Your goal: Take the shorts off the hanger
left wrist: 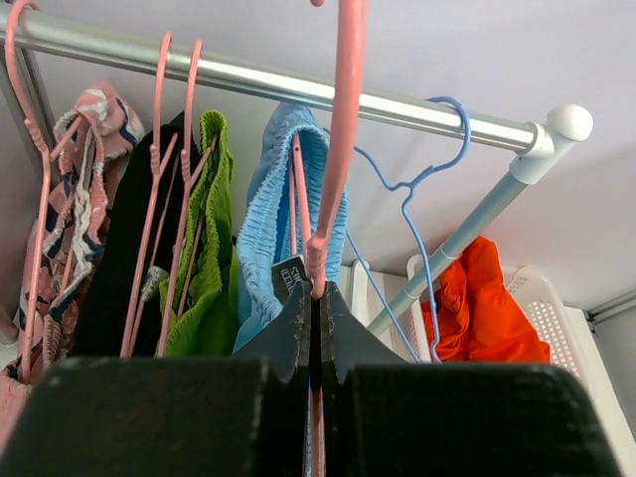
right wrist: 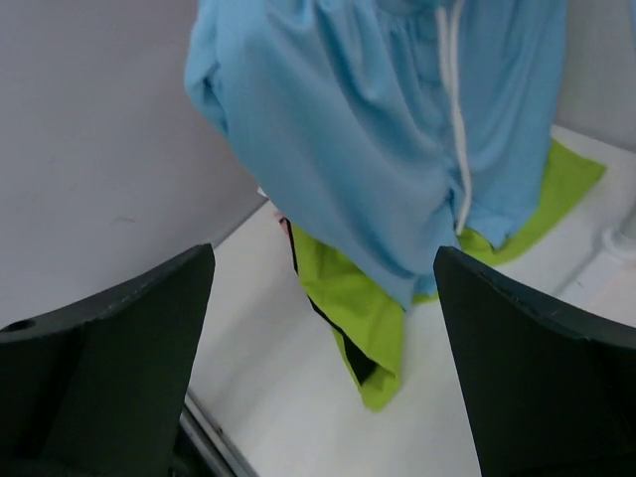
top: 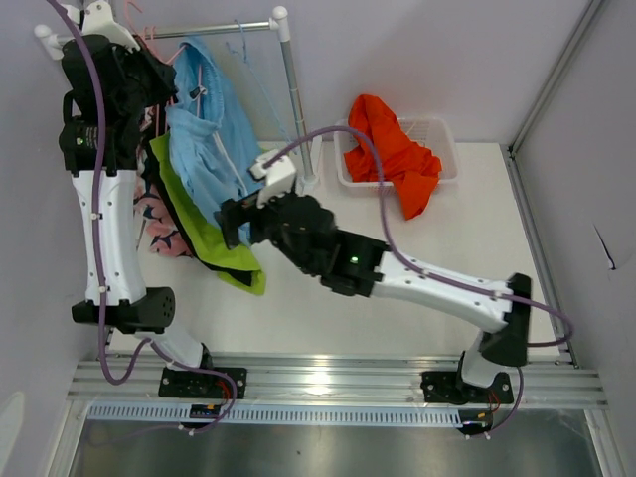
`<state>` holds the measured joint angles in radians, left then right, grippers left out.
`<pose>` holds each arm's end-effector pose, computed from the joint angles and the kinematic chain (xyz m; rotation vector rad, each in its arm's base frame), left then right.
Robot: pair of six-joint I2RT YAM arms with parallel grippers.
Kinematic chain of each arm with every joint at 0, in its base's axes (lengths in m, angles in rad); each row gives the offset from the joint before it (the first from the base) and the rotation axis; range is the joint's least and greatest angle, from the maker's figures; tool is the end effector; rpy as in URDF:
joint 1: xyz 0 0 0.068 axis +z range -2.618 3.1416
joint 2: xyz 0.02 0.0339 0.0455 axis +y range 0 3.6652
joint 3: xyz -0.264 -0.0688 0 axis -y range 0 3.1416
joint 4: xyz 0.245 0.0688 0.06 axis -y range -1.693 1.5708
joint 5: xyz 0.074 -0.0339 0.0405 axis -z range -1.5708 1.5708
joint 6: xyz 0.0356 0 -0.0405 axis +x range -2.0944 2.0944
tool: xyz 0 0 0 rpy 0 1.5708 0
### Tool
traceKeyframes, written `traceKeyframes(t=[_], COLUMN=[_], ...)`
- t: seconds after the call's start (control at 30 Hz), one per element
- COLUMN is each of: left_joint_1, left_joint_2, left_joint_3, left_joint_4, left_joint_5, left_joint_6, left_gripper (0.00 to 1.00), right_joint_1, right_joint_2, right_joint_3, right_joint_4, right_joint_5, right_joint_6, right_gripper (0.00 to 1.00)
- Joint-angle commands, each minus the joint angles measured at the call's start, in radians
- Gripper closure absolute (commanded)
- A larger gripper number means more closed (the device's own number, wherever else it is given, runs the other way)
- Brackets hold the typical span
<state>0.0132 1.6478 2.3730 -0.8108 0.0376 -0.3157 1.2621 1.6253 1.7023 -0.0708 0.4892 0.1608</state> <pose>0.2930 0.0025 0.5748 -0.2439 1.6449 -0.2608 0.1312 0.3564 0.4564 -0.4838 1.5389 0.7321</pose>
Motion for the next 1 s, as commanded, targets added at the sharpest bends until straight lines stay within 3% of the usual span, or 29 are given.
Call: traceKeyframes(t=[0.0, 0.2, 0.33, 0.4, 0.43, 0.5, 0.53, 0.77, 0.87, 0.97], left_joint_1=[-0.002, -0.002, -0.002, -0.002, -0.004, -0.002, -0.001, 0.019, 0.024, 0.022], left_joint_2=[-0.051, -0.098, -0.146, -0.186, -0.193, -0.197, -0.198, -0.172, -0.137, -0.109], left_joint_3=[-0.043, -0.072, -0.116, -0.148, -0.156, -0.153, -0.147, -0.101, -0.051, -0.006], left_joint_4=[0.070, 0.052, 0.053, 0.065, 0.068, 0.062, 0.058, 0.056, 0.042, 0.041], left_joint_5=[0.031, 0.068, 0.070, 0.073, 0.074, 0.082, 0.084, 0.081, 0.071, 0.068], left_joint_6=[-0.025, -0.048, -0.049, -0.048, -0.046, -0.042, -0.040, -0.039, -0.034, -0.034], left_gripper=[1.00, 1.00, 1.00, 1.00, 1.00, 1.00, 1.00, 1.00, 1.00, 1.00], right_joint_1=[0.020, 0.046, 0.042, 0.033, 0.028, 0.025, 0.028, 0.154, 0.232, 0.270], right_joint_2=[0.151, 0.372, 0.432, 0.468, 0.476, 0.469, 0.456, 0.208, 0.133, 0.105], right_joint_3=[0.202, 0.397, 0.451, 0.468, 0.468, 0.439, 0.369, -0.221, -0.356, -0.386], right_joint_4=[0.006, 0.060, 0.176, 0.195, 0.193, 0.177, 0.160, 0.250, 0.226, 0.171], right_joint_5=[0.002, 0.044, 0.097, 0.112, 0.127, 0.137, 0.144, 0.239, 0.305, 0.360], right_joint_6=[-0.034, -0.050, -0.104, -0.127, -0.126, -0.113, -0.086, 0.078, 0.173, 0.238], right_gripper=[0.01, 0.01, 0.03, 0.21, 0.54, 0.96, 1.00, 1.00, 1.00, 1.00])
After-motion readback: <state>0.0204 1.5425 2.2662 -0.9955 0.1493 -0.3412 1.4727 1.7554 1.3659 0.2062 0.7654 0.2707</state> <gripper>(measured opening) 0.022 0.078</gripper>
